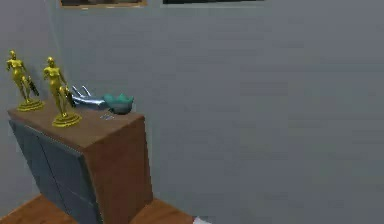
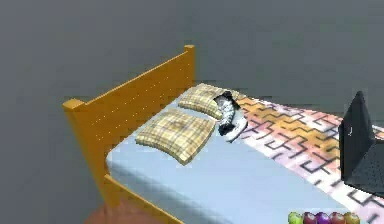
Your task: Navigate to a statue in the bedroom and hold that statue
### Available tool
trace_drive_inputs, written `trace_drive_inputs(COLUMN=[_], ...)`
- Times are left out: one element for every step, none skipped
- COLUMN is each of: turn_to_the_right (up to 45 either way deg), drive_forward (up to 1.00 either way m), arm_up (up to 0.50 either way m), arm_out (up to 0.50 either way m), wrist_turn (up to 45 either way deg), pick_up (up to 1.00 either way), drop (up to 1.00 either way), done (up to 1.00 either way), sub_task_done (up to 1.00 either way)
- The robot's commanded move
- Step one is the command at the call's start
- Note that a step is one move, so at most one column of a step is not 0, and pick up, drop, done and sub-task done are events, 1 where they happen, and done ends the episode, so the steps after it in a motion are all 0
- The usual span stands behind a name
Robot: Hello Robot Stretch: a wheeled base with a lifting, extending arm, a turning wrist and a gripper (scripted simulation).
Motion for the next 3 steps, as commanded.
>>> trace_drive_inputs(turn_to_the_right=[-45.0, -12.0, 0.0], drive_forward=[0.0, 0.0, 0.6], arm_up=[0.0, 0.0, 0.0], arm_out=[0.0, 0.0, 0.0], wrist_turn=[0.0, 0.0, 0.0], pick_up=[0.0, 0.0, 0.0], drop=[0.0, 0.0, 0.0], done=[0.0, 0.0, 0.0], sub_task_done=[0.0, 0.0, 0.0])
